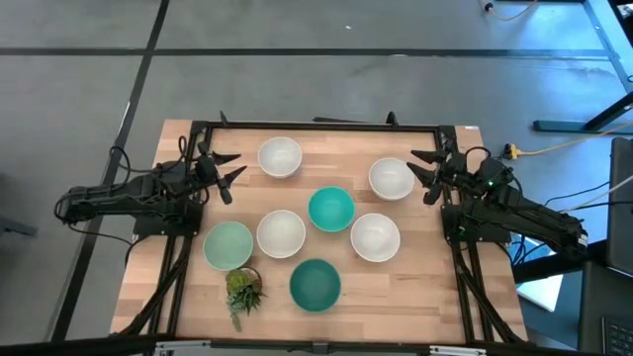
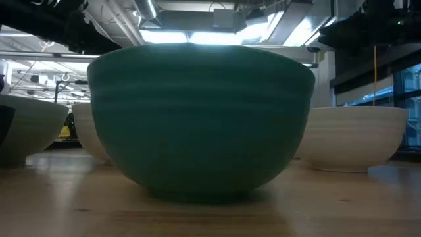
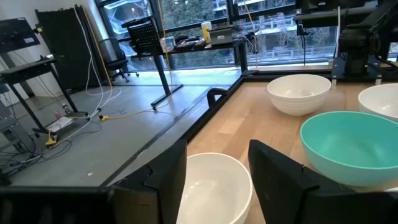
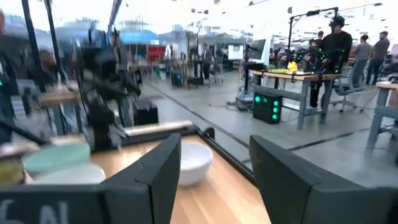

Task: Nest bowls inside each other
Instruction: Stack the top right white bowl on the bottom right white bowl

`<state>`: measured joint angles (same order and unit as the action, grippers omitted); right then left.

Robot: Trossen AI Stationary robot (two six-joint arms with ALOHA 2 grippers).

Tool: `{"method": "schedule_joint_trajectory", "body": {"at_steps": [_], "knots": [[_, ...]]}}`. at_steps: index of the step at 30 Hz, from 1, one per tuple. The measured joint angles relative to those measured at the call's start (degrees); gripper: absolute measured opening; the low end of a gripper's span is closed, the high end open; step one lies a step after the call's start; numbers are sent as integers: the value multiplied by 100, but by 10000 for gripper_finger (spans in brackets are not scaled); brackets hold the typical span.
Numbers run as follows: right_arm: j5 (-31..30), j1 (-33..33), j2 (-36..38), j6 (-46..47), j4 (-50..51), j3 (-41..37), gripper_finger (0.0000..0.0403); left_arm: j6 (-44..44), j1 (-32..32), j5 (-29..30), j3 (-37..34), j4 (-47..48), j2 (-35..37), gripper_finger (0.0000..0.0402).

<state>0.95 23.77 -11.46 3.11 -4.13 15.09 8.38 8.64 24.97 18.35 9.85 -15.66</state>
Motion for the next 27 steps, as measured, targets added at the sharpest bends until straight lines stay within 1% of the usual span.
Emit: {"method": "schedule_joint_trajectory", "body": {"at_steps": [3,5,9,13,15,18,20,22,24,27], "knots": [[4,-1,-22,460,-238,6,193,0,2,2,0,0,0,167],[-49,-2,-121,538,-10,134,193,0,0,1,0,0,0,167],[-232,-3,-585,405,716,725,193,0,1,0,-1,0,-1,167],[-225,-2,-1276,363,1179,1517,193,0,0,1,-1,0,-2,167],[-103,-4,-1646,281,1554,1958,193,0,2,2,0,0,0,167],[106,-7,-2218,368,2458,2611,193,0,0,2,-2,0,-1,167],[281,-7,-2589,447,3070,2969,193,12,2,2,0,0,-2,167],[455,-7,-2929,552,3459,3226,193,107,1,2,0,0,-2,167],[636,-25,-3218,564,3609,3407,193,120,0,2,0,-1,-1,167],[818,-140,-3598,567,3519,3486,193,120,0,2,0,0,-2,167]]}}
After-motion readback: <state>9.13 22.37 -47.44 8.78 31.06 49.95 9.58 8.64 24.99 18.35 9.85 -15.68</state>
